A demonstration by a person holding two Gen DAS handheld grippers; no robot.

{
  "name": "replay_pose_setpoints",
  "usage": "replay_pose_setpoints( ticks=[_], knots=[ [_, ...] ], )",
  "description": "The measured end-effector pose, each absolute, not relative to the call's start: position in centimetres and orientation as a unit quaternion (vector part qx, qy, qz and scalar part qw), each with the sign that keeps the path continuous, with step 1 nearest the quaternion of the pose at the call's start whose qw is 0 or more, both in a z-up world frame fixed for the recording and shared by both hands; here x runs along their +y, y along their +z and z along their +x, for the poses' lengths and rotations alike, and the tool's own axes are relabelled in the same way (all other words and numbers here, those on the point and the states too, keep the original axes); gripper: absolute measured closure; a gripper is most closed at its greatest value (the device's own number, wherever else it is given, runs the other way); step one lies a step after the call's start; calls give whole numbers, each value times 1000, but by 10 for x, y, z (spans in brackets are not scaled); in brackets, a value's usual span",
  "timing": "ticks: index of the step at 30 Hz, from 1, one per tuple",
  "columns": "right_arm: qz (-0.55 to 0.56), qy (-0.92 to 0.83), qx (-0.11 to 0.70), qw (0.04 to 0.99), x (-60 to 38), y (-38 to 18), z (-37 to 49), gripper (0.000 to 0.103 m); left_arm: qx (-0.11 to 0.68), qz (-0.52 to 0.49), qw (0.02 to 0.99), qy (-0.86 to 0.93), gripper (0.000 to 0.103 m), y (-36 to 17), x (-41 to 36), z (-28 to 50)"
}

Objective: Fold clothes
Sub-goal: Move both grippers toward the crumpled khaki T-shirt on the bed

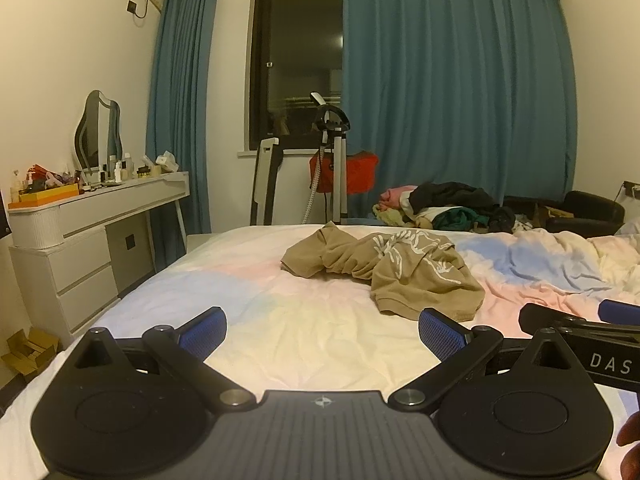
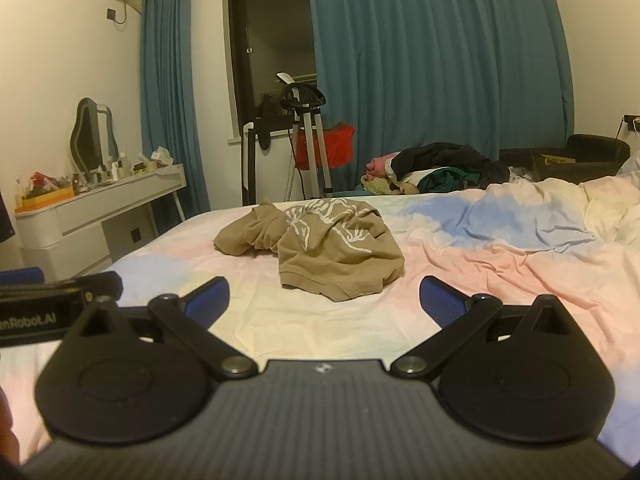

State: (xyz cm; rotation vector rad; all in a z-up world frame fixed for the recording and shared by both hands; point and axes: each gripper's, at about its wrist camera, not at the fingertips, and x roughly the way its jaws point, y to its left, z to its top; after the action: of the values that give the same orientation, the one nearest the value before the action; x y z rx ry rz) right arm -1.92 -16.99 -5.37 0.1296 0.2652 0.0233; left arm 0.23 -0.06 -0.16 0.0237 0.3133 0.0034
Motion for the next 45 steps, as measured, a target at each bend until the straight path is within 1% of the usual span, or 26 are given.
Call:
replay_pose_setpoints(
  ticks=[13, 20, 23, 26, 28, 32, 37, 39, 43, 45],
  knots=[
    [75, 6, 116, 990, -172, -49, -21, 0, 148, 25, 989, 10, 0, -5, -1, -2],
    [91, -4, 112, 990, -175, -35, -30, 0, 144, 30, 989, 10, 0, 7, 4, -21],
    [97, 5, 115, 989, -176, -28, -40, 0, 132, 26, 991, 28, 0, 22, 4, -35],
    [116, 10, 129, 985, -182, -19, -48, 0, 98, 29, 994, 48, 0, 43, -2, -47],
    [126, 4, 128, 984, -186, -4, -52, 0, 87, 43, 994, 52, 0, 57, -7, -52],
    [147, -10, 126, 981, -195, 26, -60, 0, 97, 78, 988, 90, 0, 81, -12, -51],
    [172, -27, 124, 977, -206, 63, -69, 0, 73, 110, 985, 116, 0, 114, -12, -48],
    [167, -35, 141, 975, -207, 76, -69, 0, 89, 114, 984, 102, 0, 129, -12, -36],
    [174, -37, 179, 968, -215, 96, -55, 0, 176, 117, 977, 16, 0, 157, -24, 11],
    [188, -37, 200, 961, -219, 104, -45, 0, 184, 135, 974, -7, 0, 161, -40, 33]
  ],
)
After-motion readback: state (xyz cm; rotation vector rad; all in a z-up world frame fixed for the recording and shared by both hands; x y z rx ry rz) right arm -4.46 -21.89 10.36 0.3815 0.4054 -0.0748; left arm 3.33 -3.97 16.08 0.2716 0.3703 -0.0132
